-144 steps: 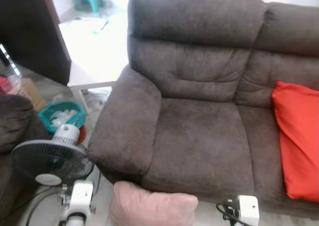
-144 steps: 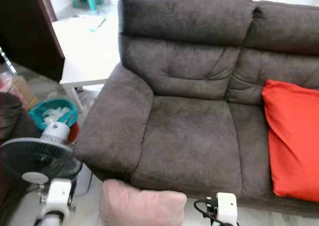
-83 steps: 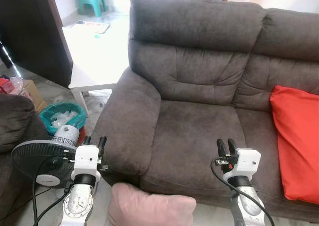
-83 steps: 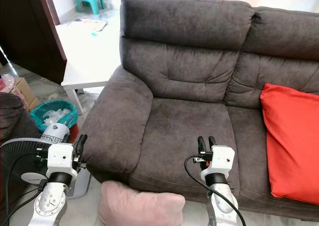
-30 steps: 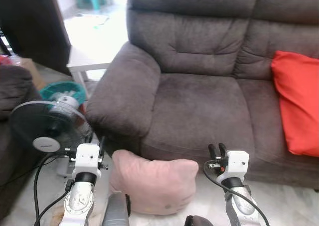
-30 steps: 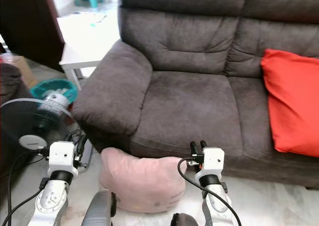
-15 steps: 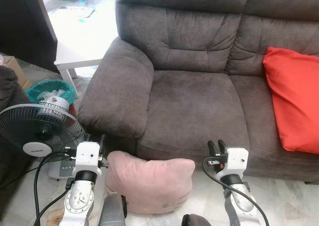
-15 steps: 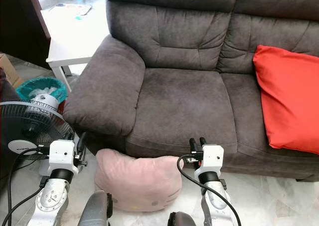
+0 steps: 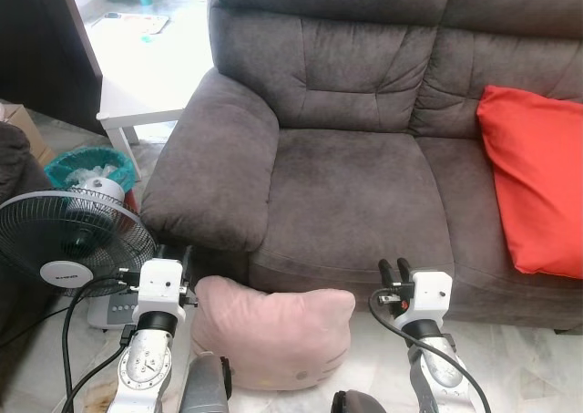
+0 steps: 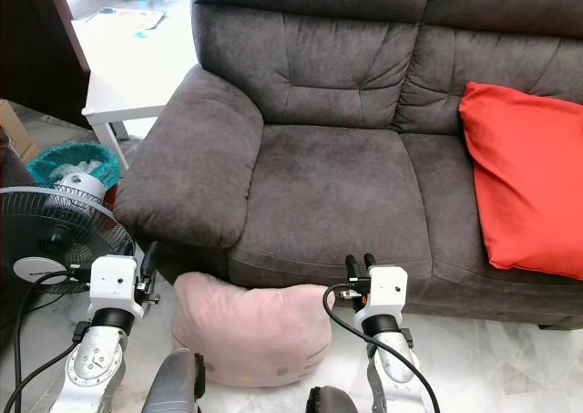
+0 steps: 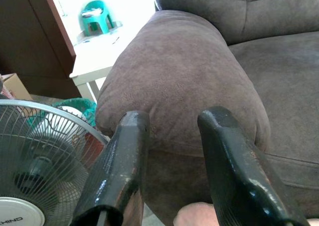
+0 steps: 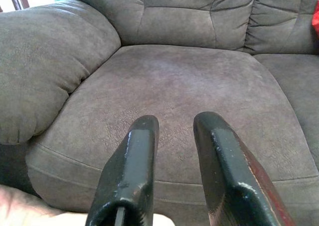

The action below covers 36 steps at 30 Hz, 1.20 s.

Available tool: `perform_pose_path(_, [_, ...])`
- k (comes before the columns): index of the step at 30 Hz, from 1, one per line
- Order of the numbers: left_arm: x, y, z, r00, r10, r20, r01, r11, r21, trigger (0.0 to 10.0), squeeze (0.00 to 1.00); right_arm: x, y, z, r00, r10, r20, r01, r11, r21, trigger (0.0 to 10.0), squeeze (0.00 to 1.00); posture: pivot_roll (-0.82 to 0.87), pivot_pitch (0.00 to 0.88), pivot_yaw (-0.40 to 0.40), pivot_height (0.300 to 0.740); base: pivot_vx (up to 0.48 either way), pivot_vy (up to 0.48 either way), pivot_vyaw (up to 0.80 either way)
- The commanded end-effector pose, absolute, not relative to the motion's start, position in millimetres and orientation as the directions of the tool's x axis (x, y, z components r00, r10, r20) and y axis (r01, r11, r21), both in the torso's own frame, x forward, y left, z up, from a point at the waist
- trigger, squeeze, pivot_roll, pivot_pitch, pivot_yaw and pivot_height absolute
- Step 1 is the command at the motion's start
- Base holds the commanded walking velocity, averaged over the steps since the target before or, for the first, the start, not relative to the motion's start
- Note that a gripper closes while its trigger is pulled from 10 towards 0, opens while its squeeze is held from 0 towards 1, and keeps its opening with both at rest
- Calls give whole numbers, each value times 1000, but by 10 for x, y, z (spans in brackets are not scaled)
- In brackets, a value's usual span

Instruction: Move the pillow to the sofa from floor

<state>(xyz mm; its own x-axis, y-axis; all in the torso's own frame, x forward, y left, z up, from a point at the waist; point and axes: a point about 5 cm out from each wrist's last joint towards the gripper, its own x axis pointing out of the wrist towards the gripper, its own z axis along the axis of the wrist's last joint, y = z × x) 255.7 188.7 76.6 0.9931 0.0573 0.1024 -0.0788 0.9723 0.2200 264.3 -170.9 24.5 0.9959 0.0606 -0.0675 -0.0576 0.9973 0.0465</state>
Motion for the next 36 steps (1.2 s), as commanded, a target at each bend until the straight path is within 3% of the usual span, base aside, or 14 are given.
perform_pose_path(1, [2567,1858,790,993,47,111,-72,972,225,10000,0,2633,-1731,222,995,55,-80,-52,998,48,10000,0,113,71,-76,582,0,0,0])
perform_pose_path(10, [2570,1857,786,993,48,110,-72,972,224,10000,0,2638,-1727,214,995,60,-85,-56,997,47,10000,0,113,71,-76,529,0,0,0])
perform_pose_path(36, [2584,1867,748,994,63,88,-81,972,221,10000,0,2628,-1702,179,991,93,-97,-90,995,34,10000,0,116,72,-77,529,0,0,0])
